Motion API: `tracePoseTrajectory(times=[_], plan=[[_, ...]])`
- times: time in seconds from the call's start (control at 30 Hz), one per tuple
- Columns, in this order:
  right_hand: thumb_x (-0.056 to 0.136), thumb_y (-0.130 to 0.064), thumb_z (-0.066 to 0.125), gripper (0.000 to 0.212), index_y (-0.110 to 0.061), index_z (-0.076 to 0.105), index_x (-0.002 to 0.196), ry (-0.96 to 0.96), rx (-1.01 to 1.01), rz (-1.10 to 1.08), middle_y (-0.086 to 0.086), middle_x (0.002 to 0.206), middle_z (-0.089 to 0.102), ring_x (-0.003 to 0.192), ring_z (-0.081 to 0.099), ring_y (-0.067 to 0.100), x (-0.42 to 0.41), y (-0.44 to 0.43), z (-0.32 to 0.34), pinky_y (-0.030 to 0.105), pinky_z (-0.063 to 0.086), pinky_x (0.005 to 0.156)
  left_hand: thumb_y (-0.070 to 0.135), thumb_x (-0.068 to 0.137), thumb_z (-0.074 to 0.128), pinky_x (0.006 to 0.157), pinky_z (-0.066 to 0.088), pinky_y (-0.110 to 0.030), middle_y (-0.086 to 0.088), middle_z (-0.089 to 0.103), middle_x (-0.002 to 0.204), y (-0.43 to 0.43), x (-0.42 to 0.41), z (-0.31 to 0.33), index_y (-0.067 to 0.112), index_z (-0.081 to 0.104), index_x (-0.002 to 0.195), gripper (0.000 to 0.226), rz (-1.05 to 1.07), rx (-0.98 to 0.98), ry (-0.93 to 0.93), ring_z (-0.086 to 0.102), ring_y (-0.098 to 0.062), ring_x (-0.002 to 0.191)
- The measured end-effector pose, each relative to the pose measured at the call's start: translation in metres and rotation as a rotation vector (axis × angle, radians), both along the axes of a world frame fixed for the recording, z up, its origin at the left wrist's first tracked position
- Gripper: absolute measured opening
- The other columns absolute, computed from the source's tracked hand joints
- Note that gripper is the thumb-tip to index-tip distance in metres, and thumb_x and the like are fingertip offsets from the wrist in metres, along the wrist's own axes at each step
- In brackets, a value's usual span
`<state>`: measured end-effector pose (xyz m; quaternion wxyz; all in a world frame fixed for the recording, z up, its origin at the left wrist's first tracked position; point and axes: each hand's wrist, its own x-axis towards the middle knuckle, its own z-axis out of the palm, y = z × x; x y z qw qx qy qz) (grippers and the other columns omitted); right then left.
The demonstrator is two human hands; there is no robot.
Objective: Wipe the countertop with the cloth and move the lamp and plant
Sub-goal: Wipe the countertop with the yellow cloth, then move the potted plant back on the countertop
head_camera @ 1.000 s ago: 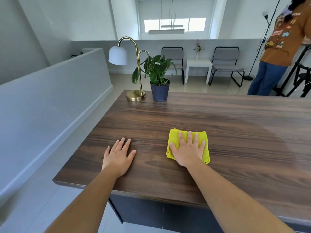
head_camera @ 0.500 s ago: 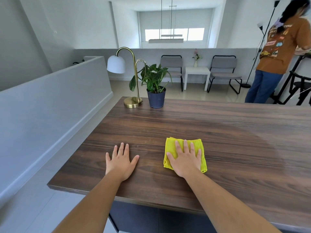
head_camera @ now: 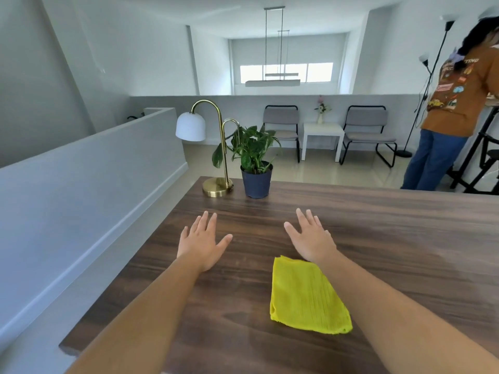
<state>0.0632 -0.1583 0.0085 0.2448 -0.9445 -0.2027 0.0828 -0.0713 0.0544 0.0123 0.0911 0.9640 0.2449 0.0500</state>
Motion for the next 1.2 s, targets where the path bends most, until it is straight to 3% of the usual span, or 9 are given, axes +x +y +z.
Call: tracePoseTrajectory(times=[0.17, 0.27, 0.4, 0.57, 0.7, 0.8, 0.93, 1.2], plan=[[0.099, -0.047, 0.032, 0.064, -0.029, 0.003, 0.153, 0.153, 0.196, 0.044, -0.005, 0.162, -0.004, 0.149, -0.002, 0.017, 0.059, 0.046, 0.021, 0.041, 0.012, 0.118, 0.060, 0.092, 0.032, 0.120, 0.011, -0.044, -0.003, 0.001, 0.162, 0.033, 0.079, 0.018, 0.019, 0.003, 0.152, 0.079, -0.070, -0.047, -0.067, 0.005, -0.020, 0.149], [0.098, -0.047, 0.036, 0.065, -0.034, 0.002, 0.152, 0.233, 0.309, -0.004, -0.007, 0.162, 0.005, 0.147, 0.016, 0.022, 0.088, 0.072, 0.021, 0.040, 0.023, 0.115, 0.060, 0.091, 0.039, 0.119, 0.017, -0.044, -0.003, 0.003, 0.162, 0.052, 0.125, 0.016, 0.017, 0.003, 0.152, 0.083, -0.096, -0.145, -0.100, 0.009, -0.022, 0.149], [0.099, -0.038, 0.042, 0.064, -0.036, 0.007, 0.152, 0.297, 0.493, -0.107, -0.004, 0.159, 0.023, 0.142, 0.030, 0.025, 0.128, 0.104, 0.009, 0.036, 0.030, 0.108, 0.053, 0.086, 0.056, 0.118, 0.022, -0.041, -0.004, 0.011, 0.161, 0.082, 0.186, -0.001, 0.015, 0.007, 0.152, 0.091, -0.108, -0.468, -0.201, 0.016, -0.022, 0.147], [0.095, 0.005, 0.045, 0.074, -0.029, 0.013, 0.152, 0.411, 0.809, -0.156, -0.002, 0.161, 0.013, 0.147, 0.018, 0.018, 0.171, 0.127, -0.010, 0.031, 0.029, 0.109, 0.031, 0.074, 0.079, 0.116, 0.028, -0.042, 0.000, 0.024, 0.158, 0.103, 0.235, -0.028, 0.026, 0.011, 0.151, 0.103, -0.070, -0.991, -0.347, 0.025, -0.020, 0.144], [0.091, 0.010, 0.050, 0.082, -0.034, 0.015, 0.151, 0.481, 0.847, -0.068, -0.002, 0.160, 0.017, 0.145, 0.024, 0.019, 0.194, 0.139, -0.022, 0.039, 0.034, 0.112, 0.007, 0.075, 0.078, 0.110, 0.036, -0.038, 0.002, 0.037, 0.150, 0.110, 0.256, -0.037, 0.025, 0.024, 0.149, 0.093, -0.112, -1.208, -0.473, 0.039, -0.016, 0.135], [0.088, 0.015, 0.049, 0.080, -0.031, 0.026, 0.149, 0.520, 0.923, 0.006, -0.003, 0.156, 0.030, 0.141, 0.032, 0.016, 0.200, 0.149, -0.028, 0.039, 0.033, 0.112, -0.001, 0.075, 0.075, 0.098, 0.041, -0.030, 0.002, 0.049, 0.136, 0.109, 0.263, -0.034, 0.023, 0.035, 0.144, 0.084, -0.147, -1.253, -0.518, 0.049, -0.013, 0.121], [0.085, 0.022, 0.044, 0.073, -0.035, 0.043, 0.132, 0.523, 1.023, 0.032, -0.005, 0.143, 0.048, 0.134, 0.042, 0.014, 0.197, 0.153, -0.032, 0.037, 0.032, 0.111, -0.003, 0.073, 0.076, 0.097, 0.040, -0.029, 0.005, 0.053, 0.128, 0.105, 0.263, -0.034, 0.022, 0.038, 0.143, 0.084, -0.163, -1.250, -0.533, 0.051, -0.015, 0.120], [0.085, 0.020, 0.046, 0.077, -0.033, 0.039, 0.141, 0.505, 1.052, 0.071, -0.006, 0.146, 0.047, 0.135, 0.041, 0.014, 0.196, 0.101, -0.017, 0.040, 0.029, 0.115, -0.005, 0.074, 0.074, 0.098, 0.041, -0.028, 0.007, 0.049, 0.126, 0.060, 0.262, -0.013, 0.021, 0.035, 0.144, 0.085, -0.217, -1.268, -0.519, 0.049, -0.013, 0.120]])
